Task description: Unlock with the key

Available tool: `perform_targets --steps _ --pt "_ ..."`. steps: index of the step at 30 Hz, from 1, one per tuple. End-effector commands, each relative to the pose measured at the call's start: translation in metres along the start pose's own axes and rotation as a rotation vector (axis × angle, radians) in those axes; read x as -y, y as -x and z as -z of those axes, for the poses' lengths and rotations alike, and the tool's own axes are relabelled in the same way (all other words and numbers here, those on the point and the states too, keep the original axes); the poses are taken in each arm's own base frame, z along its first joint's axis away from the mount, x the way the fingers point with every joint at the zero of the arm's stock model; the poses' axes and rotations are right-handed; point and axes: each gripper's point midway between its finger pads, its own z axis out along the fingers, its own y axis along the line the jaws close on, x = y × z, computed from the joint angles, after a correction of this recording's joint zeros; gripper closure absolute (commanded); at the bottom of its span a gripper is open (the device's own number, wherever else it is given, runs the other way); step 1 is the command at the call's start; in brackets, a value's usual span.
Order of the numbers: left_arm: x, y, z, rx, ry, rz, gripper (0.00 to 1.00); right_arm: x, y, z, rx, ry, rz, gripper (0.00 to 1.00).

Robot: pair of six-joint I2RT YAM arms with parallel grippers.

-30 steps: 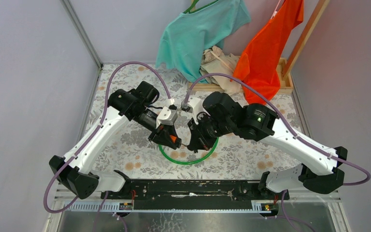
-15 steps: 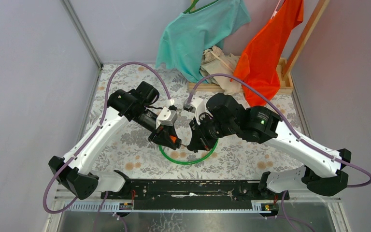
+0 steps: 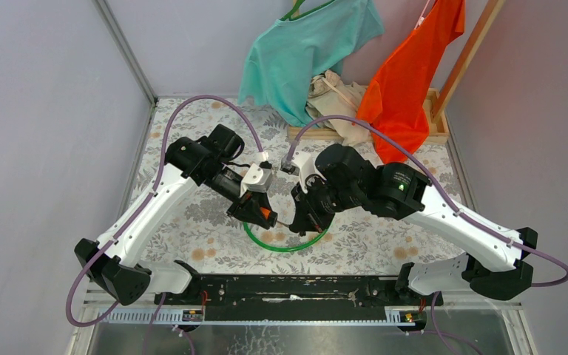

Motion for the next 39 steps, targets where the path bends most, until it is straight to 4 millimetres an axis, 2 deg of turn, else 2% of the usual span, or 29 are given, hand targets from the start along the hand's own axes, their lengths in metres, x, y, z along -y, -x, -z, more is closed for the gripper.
perform_targets --steps 1,14,25,39 --pt "-0.001 0.009 0.001 0.018 0.014 -0.039 1.0 -0.004 0.003 0.011 0.005 0.013 0.028 1.0" --pt "0.0 0.013 0.001 0.035 0.006 -0.037 1.0 -0.006 0.02 0.009 0.064 0.014 0.042 1.0" --pt "0.003 0.014 0.0 0.046 -0.004 -0.033 1.0 -0.004 0.022 0.002 0.053 0.006 0.044 1.0" --pt "0.005 0.014 0.0 0.045 -0.008 -0.038 1.0 -0.003 0.027 0.006 0.087 -0.001 0.052 1.0"
